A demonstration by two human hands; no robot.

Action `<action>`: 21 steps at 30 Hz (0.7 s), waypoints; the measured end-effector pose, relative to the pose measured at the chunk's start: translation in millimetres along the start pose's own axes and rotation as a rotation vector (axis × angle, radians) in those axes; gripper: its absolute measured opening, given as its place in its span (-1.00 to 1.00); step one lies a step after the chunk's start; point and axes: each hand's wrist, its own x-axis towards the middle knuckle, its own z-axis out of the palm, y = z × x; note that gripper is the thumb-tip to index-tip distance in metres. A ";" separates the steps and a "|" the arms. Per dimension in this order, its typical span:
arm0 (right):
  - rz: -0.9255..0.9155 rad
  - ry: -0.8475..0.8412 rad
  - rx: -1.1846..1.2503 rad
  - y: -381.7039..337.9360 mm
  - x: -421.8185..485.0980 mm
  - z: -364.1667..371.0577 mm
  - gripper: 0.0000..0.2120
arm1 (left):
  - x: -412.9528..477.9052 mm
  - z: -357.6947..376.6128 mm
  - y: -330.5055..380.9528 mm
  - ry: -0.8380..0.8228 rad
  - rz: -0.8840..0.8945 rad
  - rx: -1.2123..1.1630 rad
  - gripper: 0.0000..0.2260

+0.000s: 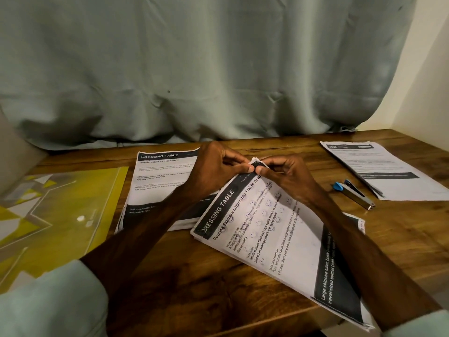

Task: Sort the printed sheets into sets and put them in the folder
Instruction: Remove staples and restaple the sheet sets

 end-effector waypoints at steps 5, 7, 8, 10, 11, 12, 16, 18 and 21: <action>0.002 -0.002 0.001 1.1 0.5 -0.4 -0.82 | -0.6 1.5 0.5 0.000 0.029 0.054 -0.84; 0.001 0.008 0.012 0.1 0.4 -0.1 -0.82 | -0.3 2.1 0.9 0.001 0.044 0.069 -0.83; 0.001 0.016 0.012 -0.1 0.3 -0.2 -0.82 | 0.0 2.2 1.1 -0.001 0.054 0.074 -0.83; -0.012 0.025 -0.007 0.0 0.5 -0.3 -0.83 | 0.3 2.5 2.0 -0.001 0.064 0.079 -0.82; -0.026 0.024 -0.024 0.1 0.4 -0.2 -0.83 | 0.4 2.4 2.6 0.003 0.066 0.081 -0.82; -0.044 0.021 -0.036 -0.2 0.4 0.2 -0.83 | 0.5 2.5 2.9 0.012 0.067 0.077 -0.82; -0.068 0.009 -0.037 -2.4 -0.5 1.2 -0.84 | 0.8 3.3 3.3 0.038 0.065 0.046 -0.84; -0.053 -0.008 -0.037 -2.5 -0.3 1.1 -0.84 | 1.1 4.2 2.1 0.036 0.060 0.050 -0.84; -0.045 -0.030 -0.050 -2.6 -0.5 2.1 -0.85 | 0.8 4.0 3.3 0.030 0.061 0.053 -0.85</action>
